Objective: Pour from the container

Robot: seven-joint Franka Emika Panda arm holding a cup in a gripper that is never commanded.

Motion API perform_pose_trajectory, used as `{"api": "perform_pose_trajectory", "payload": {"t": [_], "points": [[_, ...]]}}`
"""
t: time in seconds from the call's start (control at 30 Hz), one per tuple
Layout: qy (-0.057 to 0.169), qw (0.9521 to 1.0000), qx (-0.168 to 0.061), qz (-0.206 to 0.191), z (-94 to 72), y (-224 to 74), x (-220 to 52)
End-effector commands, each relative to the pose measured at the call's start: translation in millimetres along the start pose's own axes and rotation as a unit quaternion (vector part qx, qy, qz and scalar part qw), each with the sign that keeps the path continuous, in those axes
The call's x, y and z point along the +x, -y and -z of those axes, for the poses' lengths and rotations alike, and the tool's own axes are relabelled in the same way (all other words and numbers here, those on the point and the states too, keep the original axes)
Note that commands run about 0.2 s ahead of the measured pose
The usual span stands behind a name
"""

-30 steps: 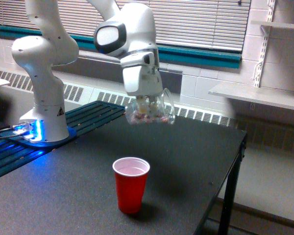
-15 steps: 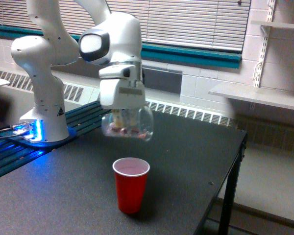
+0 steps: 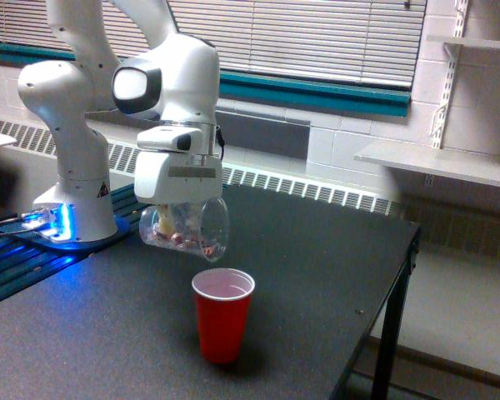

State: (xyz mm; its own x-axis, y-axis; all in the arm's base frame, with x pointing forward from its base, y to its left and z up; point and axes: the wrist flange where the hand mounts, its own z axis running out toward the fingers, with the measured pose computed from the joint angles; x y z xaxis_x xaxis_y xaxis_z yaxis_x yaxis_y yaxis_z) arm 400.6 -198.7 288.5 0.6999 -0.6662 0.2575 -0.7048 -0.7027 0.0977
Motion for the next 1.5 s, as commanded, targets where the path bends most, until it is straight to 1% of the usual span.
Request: {"api": "perform_pose_trajectory", "payload": {"t": [0.03, 0.33, 0.6, 0.97, 1.17, 1.27, 1.5], "points": [[0.014, 0.9991, -0.011, 0.039, -2.4, -1, -2], [0.028, 0.9956, -0.040, 0.080, -3.1, -10, -5], [0.030, 0.9936, -0.057, 0.092, -4.3, -11, 0], [0.021, 0.9941, -0.061, 0.087, -7.9, 2, 16], [0.026, 0.9921, -0.076, 0.096, -8.9, 0, 21], [0.024, 0.9910, -0.084, 0.101, -8.6, -1, 25], [0.025, 0.9893, -0.088, 0.114, -5.5, 4, 31]]}}
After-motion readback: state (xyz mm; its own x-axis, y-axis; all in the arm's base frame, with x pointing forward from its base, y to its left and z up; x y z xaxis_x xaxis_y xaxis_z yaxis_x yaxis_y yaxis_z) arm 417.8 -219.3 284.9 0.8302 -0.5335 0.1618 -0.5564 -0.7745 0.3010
